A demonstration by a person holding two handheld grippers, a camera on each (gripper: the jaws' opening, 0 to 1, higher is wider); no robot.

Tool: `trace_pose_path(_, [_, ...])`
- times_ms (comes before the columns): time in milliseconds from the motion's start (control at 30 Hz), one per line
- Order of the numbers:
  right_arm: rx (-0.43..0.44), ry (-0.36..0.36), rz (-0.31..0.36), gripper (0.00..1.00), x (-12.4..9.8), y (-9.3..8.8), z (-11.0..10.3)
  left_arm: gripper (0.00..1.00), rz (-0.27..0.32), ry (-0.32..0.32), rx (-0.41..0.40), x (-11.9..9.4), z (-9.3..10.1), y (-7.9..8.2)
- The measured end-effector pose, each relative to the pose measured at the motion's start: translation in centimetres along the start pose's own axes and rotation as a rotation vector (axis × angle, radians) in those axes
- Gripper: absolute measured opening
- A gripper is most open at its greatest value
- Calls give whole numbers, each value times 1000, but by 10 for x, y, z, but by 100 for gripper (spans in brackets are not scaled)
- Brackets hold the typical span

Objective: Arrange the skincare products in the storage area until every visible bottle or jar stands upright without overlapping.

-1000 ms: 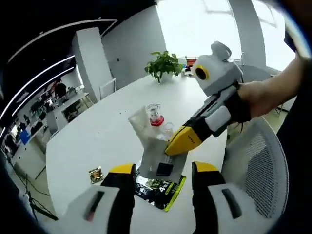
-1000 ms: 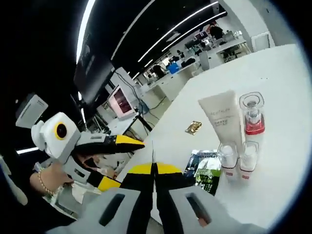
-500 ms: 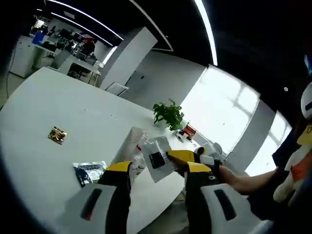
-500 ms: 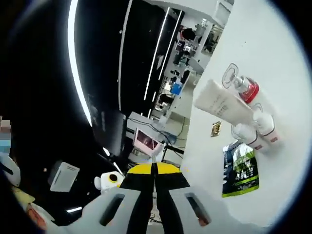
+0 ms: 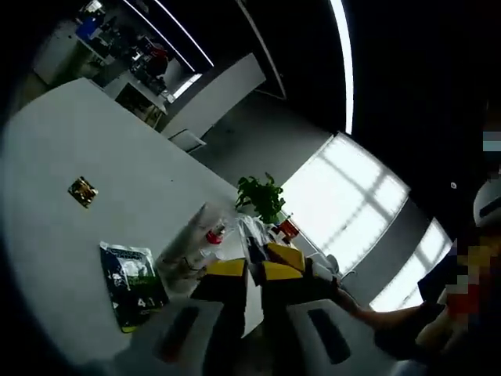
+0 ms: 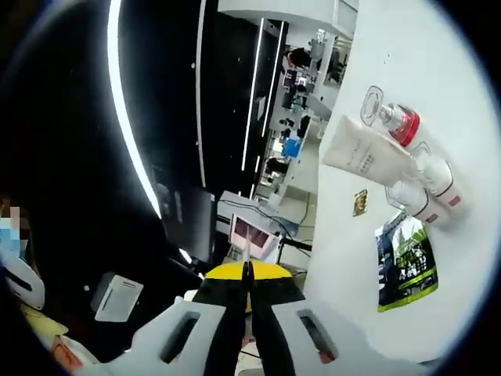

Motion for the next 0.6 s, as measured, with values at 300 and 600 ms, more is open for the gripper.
trace_pose_path(300, [-217,8,-16,5,4,2,-5,0,8,-43,-88,-8,-2,7])
trace_pose_path(600, [-380,50,-58,10,9,18,-17,0,-39,-70,-124,-14,8,-1])
Point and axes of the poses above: the point that each gripper's makers call its tool centre point, and the gripper's own axes: x roughly forward along the fingers, z roughly to its right, y roughly out of its top, the point moved 4 cm from there along -x, roughly backward along the fingers, and after that the axes turned 7 degrees about -y, right-handed, at the moved point
